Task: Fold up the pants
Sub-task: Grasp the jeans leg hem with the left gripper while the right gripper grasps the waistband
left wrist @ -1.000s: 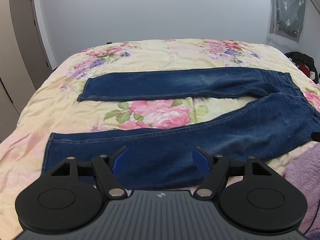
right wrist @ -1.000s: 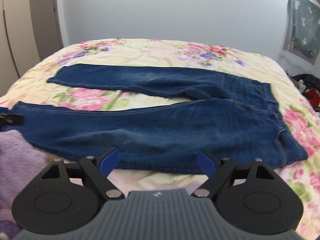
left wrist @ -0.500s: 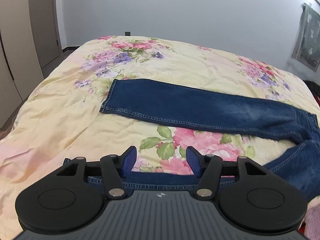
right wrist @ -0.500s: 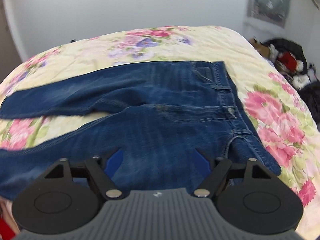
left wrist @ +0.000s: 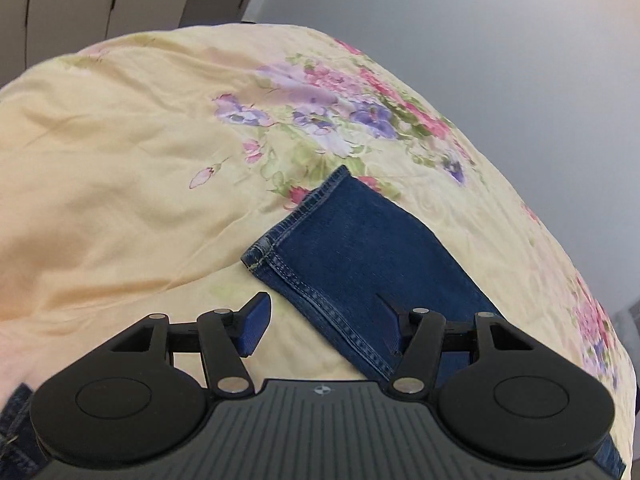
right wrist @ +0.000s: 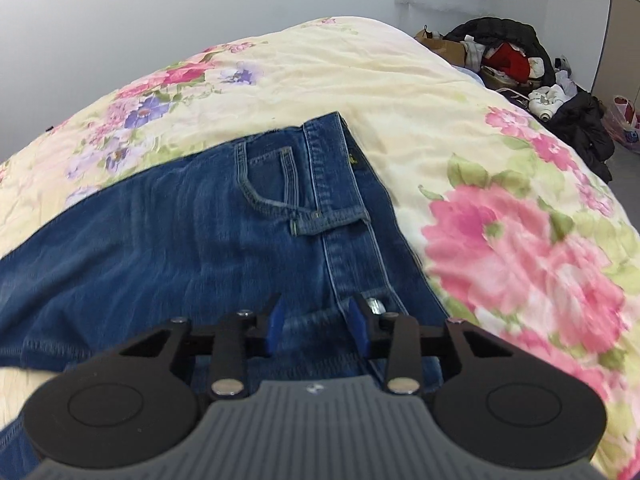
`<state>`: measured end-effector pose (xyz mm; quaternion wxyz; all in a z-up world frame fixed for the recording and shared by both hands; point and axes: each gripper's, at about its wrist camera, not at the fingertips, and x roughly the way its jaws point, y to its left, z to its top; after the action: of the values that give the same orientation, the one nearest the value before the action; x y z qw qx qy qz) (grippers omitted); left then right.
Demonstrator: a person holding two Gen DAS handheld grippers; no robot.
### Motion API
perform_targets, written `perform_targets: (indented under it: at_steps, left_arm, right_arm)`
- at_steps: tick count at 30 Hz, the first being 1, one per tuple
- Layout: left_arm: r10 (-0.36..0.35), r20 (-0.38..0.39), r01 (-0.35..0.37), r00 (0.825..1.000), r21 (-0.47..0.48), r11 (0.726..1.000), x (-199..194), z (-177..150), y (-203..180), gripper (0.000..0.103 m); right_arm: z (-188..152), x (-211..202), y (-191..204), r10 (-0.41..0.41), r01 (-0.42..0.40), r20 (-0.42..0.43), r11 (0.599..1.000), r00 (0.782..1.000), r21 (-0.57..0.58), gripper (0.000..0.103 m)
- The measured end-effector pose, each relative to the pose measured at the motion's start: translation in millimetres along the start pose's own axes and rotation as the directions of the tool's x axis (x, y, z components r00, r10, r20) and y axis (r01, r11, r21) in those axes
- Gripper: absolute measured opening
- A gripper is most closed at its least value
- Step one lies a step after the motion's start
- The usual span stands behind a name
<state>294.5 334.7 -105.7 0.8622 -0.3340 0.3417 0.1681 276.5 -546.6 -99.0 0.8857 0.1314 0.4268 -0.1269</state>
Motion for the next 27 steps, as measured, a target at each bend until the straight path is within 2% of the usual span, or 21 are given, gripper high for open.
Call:
perform_targets:
  at_steps: [3,6,9,11,12,14,15,16,18,21,23,24,27]
  left_arm:
    - [-0.003,-0.009,0.002,1.0,-0.088,0.996,28.4,0.6,11.9,0.067]
    - [0.008,0.012,-0.006,1.0,-0.12,0.993,42.7,0.0,17.2,0.063]
    - [0.015,0.034,-0.01,0.999,-0.147,0.989,46.1,2.3,20.7,0.044]
    - [0.03,0.04,-0.023,0.999,-0.161,0.987,47.3,4.3,22.8,0.027]
    - [0.038,0.042,-0.031,0.998,-0.158,0.987,48.1,5.5,22.0,0.024]
    - [0.065,0.052,-0.057,0.997,-0.132,0.99,47.1,7.4,16.7,0.012]
    - [0.076,0.054,-0.069,0.996,-0.115,0.991,46.9,7.6,13.0,0.01]
    - [0.084,0.054,-0.079,0.995,-0.102,0.992,47.7,8.1,9.4,0.006]
    - [0.116,0.055,-0.111,0.992,-0.094,0.989,50.8,8.4,2.6,0.005]
    - [0.171,0.07,-0.166,0.983,-0.071,0.984,52.4,6.9,-6.9,0.003]
    - [0.211,0.091,-0.208,0.973,-0.039,0.977,50.4,6.5,-17.4,0.003]
    - [0.224,0.115,-0.223,0.968,-0.015,0.975,46.9,7.6,-24.4,0.003]
    - [0.2,0.225,-0.224,0.954,0.085,0.971,26.4,18.3,-50.5,0.003]
  right_arm:
    - [14.8,18.0,-2.8,0.016,-0.016,0.007,1.0,1.0,0.001,0.033]
    - [30.2,32.5,-13.1,0.019,-0.019,0.019,0.999,1.0,0.028,0.034]
    - [41.8,47.3,-26.0,0.022,-0.023,0.015,0.998,1.0,0.066,0.034]
    - [45.3,57.3,-33.4,0.038,-0.038,0.002,0.996,0.999,0.084,0.034]
    - [45.4,61.1,-35.7,0.037,-0.037,-0.001,0.996,0.999,0.083,0.034]
    - [44.3,65.0,-41.2,0.026,-0.026,0.003,0.996,1.0,0.08,0.038]
    - [42.7,64.9,-45.5,0.029,-0.03,0.01,0.995,1.0,0.096,0.043]
    - [41.3,65.1,-49.7,0.047,-0.048,0.008,0.992,0.999,0.116,0.043]
    - [37.4,65.6,-56.0,0.093,-0.091,-0.01,0.986,0.996,0.141,0.042]
    - [30.7,63.8,-59.4,0.148,-0.144,-0.016,0.975,0.989,0.171,0.03]
    - [29.8,60.4,-55.9,0.117,-0.114,-0.012,0.982,0.993,0.148,0.002]
    - [31.1,56.5,-52.3,0.098,-0.098,0.001,0.988,0.995,0.121,0.0]
    - [41.5,36.3,-37.6,0.052,-0.055,0.092,0.998,0.994,0.033,0.0]
